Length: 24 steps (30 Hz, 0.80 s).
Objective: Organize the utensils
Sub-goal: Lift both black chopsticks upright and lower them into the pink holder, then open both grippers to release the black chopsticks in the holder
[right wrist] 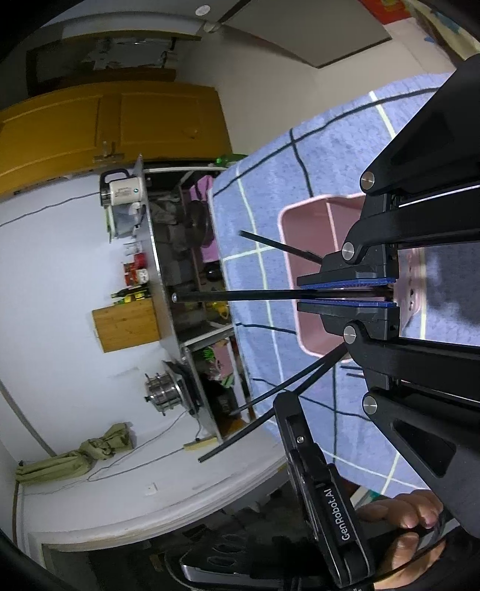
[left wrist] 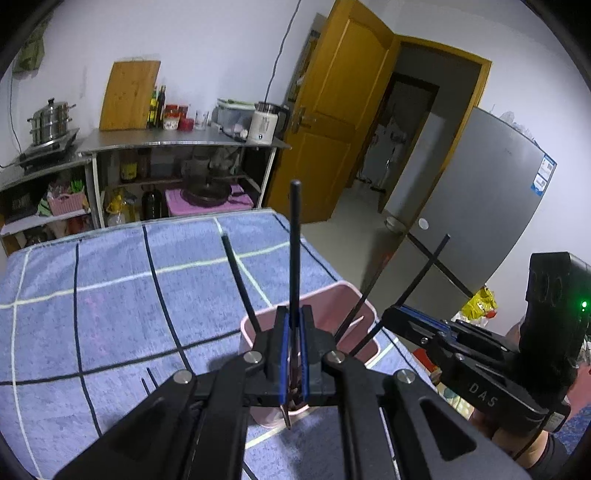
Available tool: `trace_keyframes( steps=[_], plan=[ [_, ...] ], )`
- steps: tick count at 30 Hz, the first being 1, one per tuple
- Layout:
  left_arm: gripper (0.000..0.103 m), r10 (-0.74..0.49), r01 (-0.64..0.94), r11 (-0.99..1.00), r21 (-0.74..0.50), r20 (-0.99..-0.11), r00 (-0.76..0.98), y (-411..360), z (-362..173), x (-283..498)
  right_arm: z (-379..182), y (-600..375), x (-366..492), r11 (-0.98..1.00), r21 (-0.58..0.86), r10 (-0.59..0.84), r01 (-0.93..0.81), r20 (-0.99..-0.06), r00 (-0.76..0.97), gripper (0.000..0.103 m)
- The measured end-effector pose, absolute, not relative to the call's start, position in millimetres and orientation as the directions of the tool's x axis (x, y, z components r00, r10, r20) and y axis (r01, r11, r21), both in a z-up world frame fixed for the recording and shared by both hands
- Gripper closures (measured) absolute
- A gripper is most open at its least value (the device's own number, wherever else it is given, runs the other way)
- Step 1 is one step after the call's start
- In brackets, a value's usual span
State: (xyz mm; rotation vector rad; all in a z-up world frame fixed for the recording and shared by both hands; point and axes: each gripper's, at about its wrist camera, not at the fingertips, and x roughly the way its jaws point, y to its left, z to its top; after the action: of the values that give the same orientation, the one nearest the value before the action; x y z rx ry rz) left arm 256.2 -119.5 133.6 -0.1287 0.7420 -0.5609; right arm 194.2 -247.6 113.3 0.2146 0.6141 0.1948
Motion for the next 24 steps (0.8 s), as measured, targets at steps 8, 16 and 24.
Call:
trace_keyframes(
  steps=[8,16,24],
  plan=[
    [0.097,-0.498,0.427,0.858,-0.285,-0.665,0.557,-132,107,258,80,-248,202,0.963,0.252,0.234,-0.095,-0.606,0.76,0.097],
    [0.08,-0.487,0.391,0.869,-0.304,-0.664,0.568,-132,95,257,79,-255,202,0.957,0.273,0.255,-0.103,-0.613,0.748,0.097],
    [0.062,-0.524,0.383,0.852,-0.357,-0.582,0.622,-113,111,237,91,-254,186,0.96,0.258,0.242,-0.106,-0.581,0.777,0.079]
  ],
)
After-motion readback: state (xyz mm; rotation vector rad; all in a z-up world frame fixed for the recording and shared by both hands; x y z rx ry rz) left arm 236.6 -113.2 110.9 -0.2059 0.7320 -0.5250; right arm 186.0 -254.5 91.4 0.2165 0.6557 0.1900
